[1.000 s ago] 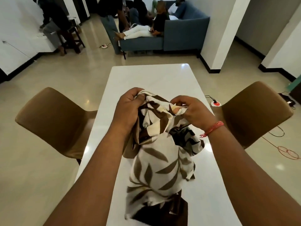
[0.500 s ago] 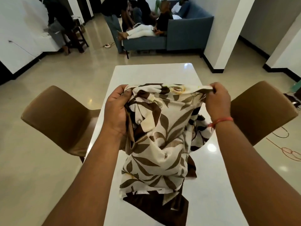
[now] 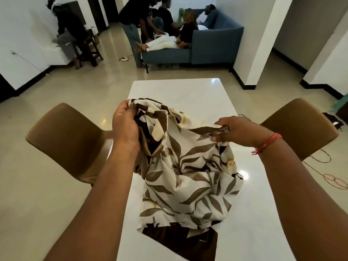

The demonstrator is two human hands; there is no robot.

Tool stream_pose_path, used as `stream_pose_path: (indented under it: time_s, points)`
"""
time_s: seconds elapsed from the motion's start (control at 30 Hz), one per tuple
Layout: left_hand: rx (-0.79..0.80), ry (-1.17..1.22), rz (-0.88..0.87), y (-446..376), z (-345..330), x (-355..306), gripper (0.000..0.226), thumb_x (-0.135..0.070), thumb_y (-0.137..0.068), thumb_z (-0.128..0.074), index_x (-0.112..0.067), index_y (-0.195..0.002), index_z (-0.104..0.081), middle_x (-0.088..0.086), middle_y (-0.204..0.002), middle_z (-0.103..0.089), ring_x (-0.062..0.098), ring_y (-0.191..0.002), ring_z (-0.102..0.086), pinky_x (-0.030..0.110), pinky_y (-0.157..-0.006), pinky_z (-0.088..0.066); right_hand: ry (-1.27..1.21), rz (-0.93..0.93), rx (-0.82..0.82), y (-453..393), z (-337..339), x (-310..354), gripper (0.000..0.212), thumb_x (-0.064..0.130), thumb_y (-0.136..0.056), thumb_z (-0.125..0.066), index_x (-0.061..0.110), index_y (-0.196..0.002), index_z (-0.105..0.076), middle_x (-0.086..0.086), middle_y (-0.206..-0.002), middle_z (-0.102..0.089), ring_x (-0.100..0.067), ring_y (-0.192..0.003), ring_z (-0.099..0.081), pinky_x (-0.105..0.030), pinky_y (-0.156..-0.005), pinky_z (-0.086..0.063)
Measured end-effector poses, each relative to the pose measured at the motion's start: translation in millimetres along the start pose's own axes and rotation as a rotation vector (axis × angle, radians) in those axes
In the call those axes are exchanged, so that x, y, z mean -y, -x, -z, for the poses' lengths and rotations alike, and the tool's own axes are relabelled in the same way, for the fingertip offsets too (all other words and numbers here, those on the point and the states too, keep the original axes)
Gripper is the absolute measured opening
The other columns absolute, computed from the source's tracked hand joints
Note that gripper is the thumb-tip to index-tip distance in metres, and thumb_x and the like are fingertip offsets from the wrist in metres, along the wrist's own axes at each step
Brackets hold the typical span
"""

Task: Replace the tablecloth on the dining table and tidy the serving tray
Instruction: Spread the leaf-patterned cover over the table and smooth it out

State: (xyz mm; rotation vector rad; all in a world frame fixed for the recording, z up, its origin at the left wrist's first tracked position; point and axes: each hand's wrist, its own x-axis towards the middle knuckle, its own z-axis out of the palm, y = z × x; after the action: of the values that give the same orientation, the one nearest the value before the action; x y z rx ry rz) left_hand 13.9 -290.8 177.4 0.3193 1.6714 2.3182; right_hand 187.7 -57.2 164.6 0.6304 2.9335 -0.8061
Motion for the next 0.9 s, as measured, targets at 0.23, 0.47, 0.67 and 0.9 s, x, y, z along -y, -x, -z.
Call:
stream_pose_path:
  time_s: [0.23,0.47,0.67,0.9]
  points:
    - [0.003,0.176,-0.04,10.1,-2.4,-13.6,0.025,-0.009,-0.1,-0.045,-0.015,-0.092,-0.068,0.003,-0.08,-0.073,0.018,-0.075,-0.07,0.032,-0.069,-0.057,-0.433,-0.154,-0.229,5.3,-34.7,-8.4,0.009,0.012,-0.095,-0.055,0.02,-0.098,-0.059,0.0,-0.081,-0.062,-0.018,-0.071,-0.057,-0.026,-0.062,-0.045]
    - [0.486,-0.604,-0.064,34.7,-20.7,4.2,0.038,-0.053,-0.085,-0.063,-0.041,-0.121,-0.058,-0.01,-0.116,-0.068,0.009,-0.103,-0.067,0.034,-0.09,-0.055,-0.627,0.103,-0.346,16.9,-30.3,45.3,0.022,0.035,-0.101,-0.054,0.014,-0.099,-0.061,-0.013,-0.092,-0.069,-0.028,-0.083,-0.065,-0.046,-0.077,-0.053]
    - [0.605,-0.851,-0.172,51.7,-47.8,13.5,0.022,-0.046,-0.088,-0.064,-0.029,-0.099,-0.071,-0.005,-0.093,-0.074,0.016,-0.091,-0.069,0.049,-0.088,-0.054,-0.598,0.192,-0.395,21.3,-29.3,58.8,0.018,0.031,-0.093,-0.067,0.018,-0.103,-0.06,-0.001,-0.093,-0.067,-0.016,-0.084,-0.064,-0.027,-0.075,-0.052]
    - [0.118,-0.183,-0.097,46.7,-30.1,-5.0,0.02,-0.011,-0.097,-0.052,-0.018,-0.091,-0.07,0.002,-0.082,-0.075,0.018,-0.076,-0.072,0.034,-0.069,-0.059,-0.072,-0.023,-0.097,30.6,-59.2,-37.6,0.014,0.013,-0.085,-0.067,0.022,-0.095,-0.065,0.002,-0.092,-0.067,-0.02,-0.088,-0.061,-0.025,-0.074,-0.046]
